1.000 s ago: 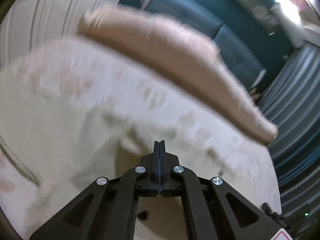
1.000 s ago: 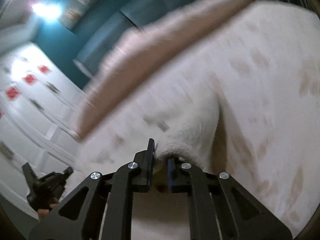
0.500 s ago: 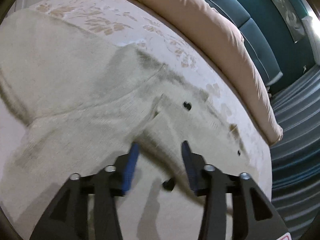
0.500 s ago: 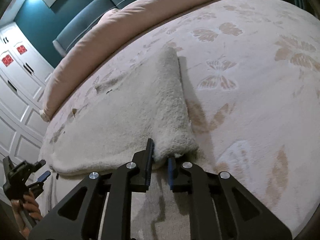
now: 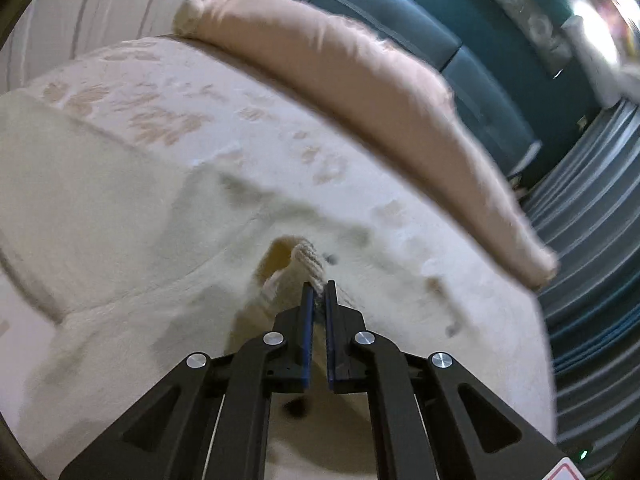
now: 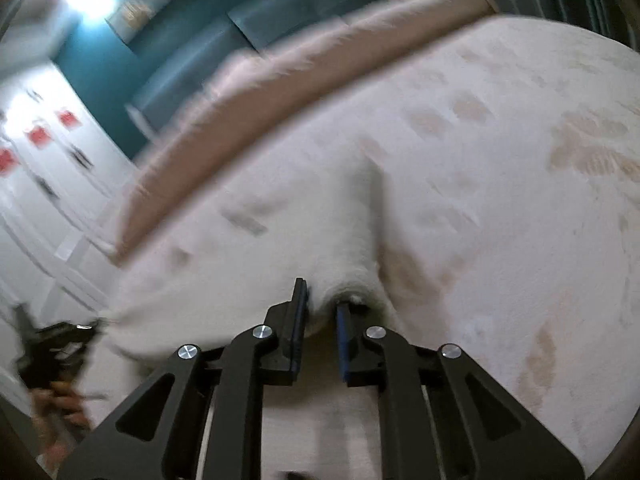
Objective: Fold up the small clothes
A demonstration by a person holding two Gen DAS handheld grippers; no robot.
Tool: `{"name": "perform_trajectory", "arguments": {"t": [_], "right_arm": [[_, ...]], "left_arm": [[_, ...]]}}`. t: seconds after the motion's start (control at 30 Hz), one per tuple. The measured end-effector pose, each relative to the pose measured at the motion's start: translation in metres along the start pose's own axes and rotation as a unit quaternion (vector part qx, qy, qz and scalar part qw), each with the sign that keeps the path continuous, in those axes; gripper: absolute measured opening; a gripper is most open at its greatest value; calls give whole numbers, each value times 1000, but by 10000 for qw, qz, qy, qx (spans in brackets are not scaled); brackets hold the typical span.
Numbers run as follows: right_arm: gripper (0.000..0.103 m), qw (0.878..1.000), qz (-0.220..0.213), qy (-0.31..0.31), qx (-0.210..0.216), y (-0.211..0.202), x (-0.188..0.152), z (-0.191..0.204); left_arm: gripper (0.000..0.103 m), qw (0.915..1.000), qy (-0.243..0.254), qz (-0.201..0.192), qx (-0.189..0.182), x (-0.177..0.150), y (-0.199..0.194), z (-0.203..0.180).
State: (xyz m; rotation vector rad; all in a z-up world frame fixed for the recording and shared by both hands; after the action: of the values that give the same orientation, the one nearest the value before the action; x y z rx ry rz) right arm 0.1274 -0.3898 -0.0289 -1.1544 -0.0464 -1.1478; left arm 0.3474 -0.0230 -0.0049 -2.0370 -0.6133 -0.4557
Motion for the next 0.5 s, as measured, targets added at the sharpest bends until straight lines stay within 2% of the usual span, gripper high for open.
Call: {"name": "perform_trajectory", "arguments": {"t": [0.03,0.07,0.1,0.17,0.33,0.4,0.5], "right_arm": [[4,9993,342,54,-147,14,-4,-6],[5,9994,235,256,12,11,-5,-11],[7,9995,213,226,22,5,-1,-8],[9,9995,211,28,-226,-6,2,0],[12,9978,159,-218,-606,-28,-9,12],[33,9985,329,-122,-431,-23,-10,12],[43,9991,387,135,-134,-13,-8,8]], "left_arm": [[3,9996,58,206,169,-8,12,5],[3,9982,-5,511,329,-20,26,14],[3,9976,-43,595,352,-30,32,20],[4,9982,45,457,373,-34,28,19],[5,9978,43,531,398,-32,33,17],[5,9978,-49,578,330,-29,30,18],[10,9967,-443,672,53,-22,27,27]]}}
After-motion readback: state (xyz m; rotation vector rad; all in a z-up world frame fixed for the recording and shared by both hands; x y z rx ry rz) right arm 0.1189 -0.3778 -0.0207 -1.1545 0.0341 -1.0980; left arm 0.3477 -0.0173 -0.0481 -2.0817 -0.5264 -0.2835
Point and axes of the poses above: each gripper's, at about its wrist camera, not at the fingertips, and y roughly the way its jaws point, z to its left, x to its top, the point moved 1 cm from there along y, roughly the way its jaws point, and after that the axes turned 1 degree about -y, right-handed, at the moved point
